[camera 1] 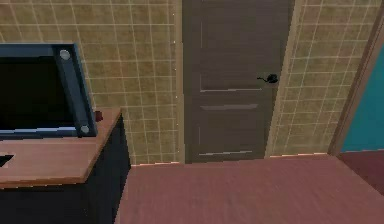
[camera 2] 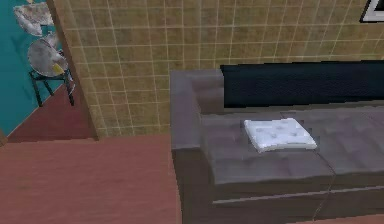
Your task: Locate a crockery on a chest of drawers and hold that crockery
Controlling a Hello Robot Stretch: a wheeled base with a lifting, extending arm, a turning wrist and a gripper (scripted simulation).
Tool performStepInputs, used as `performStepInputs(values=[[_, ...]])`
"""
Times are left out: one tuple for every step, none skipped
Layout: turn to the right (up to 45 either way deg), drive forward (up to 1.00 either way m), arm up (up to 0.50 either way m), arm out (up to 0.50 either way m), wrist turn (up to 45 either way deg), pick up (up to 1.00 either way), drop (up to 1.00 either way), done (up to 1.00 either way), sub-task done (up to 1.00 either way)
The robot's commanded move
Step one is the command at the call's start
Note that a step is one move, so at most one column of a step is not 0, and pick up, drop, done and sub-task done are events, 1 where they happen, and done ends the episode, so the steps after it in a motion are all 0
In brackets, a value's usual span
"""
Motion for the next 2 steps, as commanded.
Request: performStepInputs(values=[[0.0,0.2,0.0,0.0,0.0,0.0,0.0,0.0,0.0],[-45.0,0.0,0.0,0.0,0.0,0.0,0.0,0.0,0.0]])
